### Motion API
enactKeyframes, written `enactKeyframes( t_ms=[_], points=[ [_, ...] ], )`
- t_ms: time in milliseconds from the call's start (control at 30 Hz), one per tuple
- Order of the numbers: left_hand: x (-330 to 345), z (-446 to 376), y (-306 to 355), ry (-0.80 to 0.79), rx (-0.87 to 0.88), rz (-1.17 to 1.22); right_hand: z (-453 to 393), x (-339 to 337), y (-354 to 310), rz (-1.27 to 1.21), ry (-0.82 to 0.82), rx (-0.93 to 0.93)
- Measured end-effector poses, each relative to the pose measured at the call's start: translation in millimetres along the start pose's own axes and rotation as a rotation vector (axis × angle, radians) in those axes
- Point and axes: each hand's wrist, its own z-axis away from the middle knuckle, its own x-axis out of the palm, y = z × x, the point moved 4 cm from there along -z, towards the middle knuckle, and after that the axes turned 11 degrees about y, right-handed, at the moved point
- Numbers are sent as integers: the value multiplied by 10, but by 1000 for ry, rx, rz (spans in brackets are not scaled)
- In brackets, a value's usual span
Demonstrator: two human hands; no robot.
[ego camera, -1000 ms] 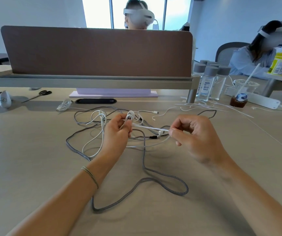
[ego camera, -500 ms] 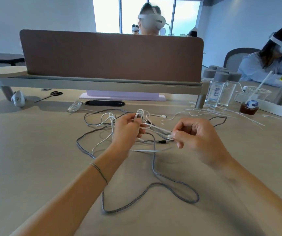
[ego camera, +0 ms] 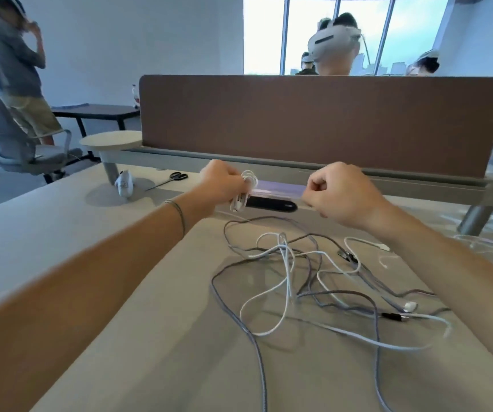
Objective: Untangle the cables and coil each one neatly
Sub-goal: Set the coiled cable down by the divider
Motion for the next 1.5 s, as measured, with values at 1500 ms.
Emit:
enactKeyframes(
  t_ms=[1500],
  points=[
    [1583,1950,961,-471,784,-436,1503,-777,1148,485,-242,214]
  ],
)
